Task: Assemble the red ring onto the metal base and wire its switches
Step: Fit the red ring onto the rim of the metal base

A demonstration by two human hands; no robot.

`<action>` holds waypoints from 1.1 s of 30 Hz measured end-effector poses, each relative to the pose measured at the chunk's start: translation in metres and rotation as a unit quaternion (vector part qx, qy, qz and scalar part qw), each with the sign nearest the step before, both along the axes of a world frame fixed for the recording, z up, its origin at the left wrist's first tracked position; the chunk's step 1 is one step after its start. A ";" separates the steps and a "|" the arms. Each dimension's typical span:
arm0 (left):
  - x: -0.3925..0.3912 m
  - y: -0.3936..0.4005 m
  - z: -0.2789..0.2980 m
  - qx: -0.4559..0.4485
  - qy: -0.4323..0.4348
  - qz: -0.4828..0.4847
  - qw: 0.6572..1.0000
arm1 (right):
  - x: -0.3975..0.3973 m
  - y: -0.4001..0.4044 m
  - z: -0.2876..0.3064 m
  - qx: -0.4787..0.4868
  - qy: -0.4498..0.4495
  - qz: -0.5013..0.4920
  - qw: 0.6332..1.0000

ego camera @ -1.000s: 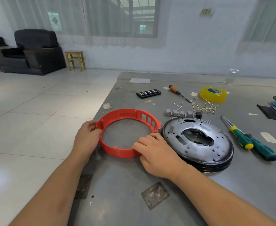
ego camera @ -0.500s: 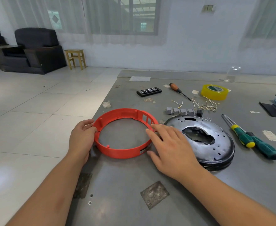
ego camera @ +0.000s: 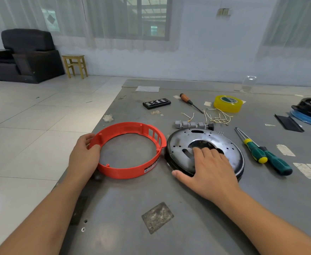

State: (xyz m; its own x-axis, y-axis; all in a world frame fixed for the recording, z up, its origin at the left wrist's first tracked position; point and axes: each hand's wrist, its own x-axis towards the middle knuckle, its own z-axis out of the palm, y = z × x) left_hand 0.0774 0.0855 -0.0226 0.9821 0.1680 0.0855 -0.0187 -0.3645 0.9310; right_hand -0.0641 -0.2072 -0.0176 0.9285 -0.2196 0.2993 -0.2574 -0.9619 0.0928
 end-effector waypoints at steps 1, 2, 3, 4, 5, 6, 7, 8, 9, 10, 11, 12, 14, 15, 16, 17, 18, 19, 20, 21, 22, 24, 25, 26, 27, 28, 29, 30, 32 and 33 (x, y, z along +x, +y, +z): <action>-0.001 -0.001 0.000 0.011 -0.005 -0.004 1.000 | 0.000 -0.001 0.002 0.000 -0.012 -0.004 1.000; -0.001 -0.001 -0.001 0.023 -0.008 -0.008 1.000 | 0.000 -0.002 0.004 -0.004 -0.031 -0.005 1.000; -0.001 -0.002 -0.002 0.034 -0.008 -0.013 0.999 | -0.001 -0.003 0.006 -0.010 -0.052 -0.005 0.999; -0.001 -0.002 -0.003 0.044 -0.007 -0.016 0.999 | -0.001 -0.005 0.008 -0.015 -0.070 -0.007 0.997; -0.002 -0.003 -0.003 0.051 -0.007 -0.017 0.999 | -0.001 -0.006 0.010 -0.017 -0.084 -0.010 0.996; -0.003 -0.005 -0.003 0.056 -0.009 -0.016 0.998 | -0.001 -0.008 0.012 -0.014 -0.095 -0.014 0.995; -0.005 -0.008 -0.004 0.057 -0.014 -0.015 0.998 | -0.001 -0.009 0.013 -0.007 -0.104 -0.013 0.994; -0.007 -0.012 -0.004 0.057 -0.021 -0.016 0.998 | 0.000 -0.010 0.014 0.000 -0.111 -0.007 0.994; -0.010 -0.017 -0.004 0.057 -0.027 -0.020 0.998 | 0.001 -0.011 0.015 0.008 -0.118 0.005 0.993; -0.013 -0.023 -0.005 0.060 -0.031 -0.028 0.997 | 0.002 -0.011 0.016 0.013 -0.126 0.022 0.992; -0.016 -0.030 -0.005 0.066 -0.033 -0.042 0.996 | 0.004 -0.010 0.017 0.017 -0.137 0.043 0.990; -0.019 -0.036 -0.006 0.073 -0.037 -0.056 0.995 | 0.005 -0.008 0.018 0.017 -0.148 0.067 0.987; -0.025 -0.049 -0.007 0.087 -0.049 -0.082 0.992 | 0.009 -0.002 0.020 0.019 -0.165 0.113 0.980; -0.029 -0.054 -0.008 0.089 -0.055 -0.093 0.990 | 0.011 0.001 0.022 0.023 -0.169 0.131 0.977; -0.033 -0.058 -0.008 0.087 -0.063 -0.106 0.989 | 0.013 0.004 0.024 0.025 -0.170 0.146 0.974; -0.036 -0.062 -0.008 0.087 -0.075 -0.119 0.986 | 0.016 0.006 0.026 0.026 -0.170 0.159 0.972; -0.039 -0.063 -0.008 0.091 -0.094 -0.133 0.982 | 0.018 0.009 0.028 0.026 -0.165 0.171 0.971; -0.040 -0.063 -0.008 0.100 -0.122 -0.149 0.976 | 0.020 0.010 0.031 0.025 -0.157 0.184 0.970; -0.040 -0.063 -0.007 0.111 -0.157 -0.165 0.967 | 0.021 0.012 0.033 0.025 -0.147 0.193 0.970; -0.038 -0.062 -0.005 0.125 -0.191 -0.180 0.957 | 0.022 0.014 0.035 0.025 -0.139 0.202 0.969; -0.036 -0.061 -0.003 0.140 -0.220 -0.193 0.946 | 0.023 0.015 0.037 0.023 -0.135 0.211 0.968; -0.029 -0.060 0.004 0.166 -0.264 -0.213 0.926 | 0.024 0.016 0.041 0.014 -0.130 0.236 0.963; -0.025 -0.061 0.007 0.175 -0.284 -0.218 0.917 | 0.024 0.016 0.043 0.010 -0.124 0.250 0.960; -0.020 -0.062 0.010 0.182 -0.305 -0.218 0.909 | 0.026 0.016 0.046 0.008 -0.119 0.261 0.958; -0.015 -0.063 0.013 0.191 -0.327 -0.213 0.901 | 0.028 0.015 0.048 0.009 -0.120 0.268 0.956; -0.011 -0.064 0.017 0.200 -0.349 -0.202 0.893 | 0.030 0.015 0.051 0.011 -0.129 0.273 0.953; -0.006 -0.065 0.021 0.204 -0.369 -0.190 0.887 | 0.033 0.014 0.053 0.012 -0.145 0.277 0.950; 0.000 -0.066 0.025 0.202 -0.384 -0.176 0.884 | 0.037 0.013 0.056 0.014 -0.167 0.284 0.944; 0.009 -0.069 0.033 0.179 -0.399 -0.153 0.886 | 0.044 0.005 0.060 0.032 -0.227 0.312 0.922; 0.014 -0.069 0.035 0.159 -0.403 -0.143 0.890 | 0.047 -0.003 0.060 0.048 -0.264 0.327 0.906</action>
State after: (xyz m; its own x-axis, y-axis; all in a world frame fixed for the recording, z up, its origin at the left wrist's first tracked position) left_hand 0.0913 0.0161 0.0126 0.5791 -0.2370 0.7800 -0.7678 -0.4802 0.4241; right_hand -0.0167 -0.2102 0.0424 0.6034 0.2770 0.7478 0.3858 -0.9221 0.0302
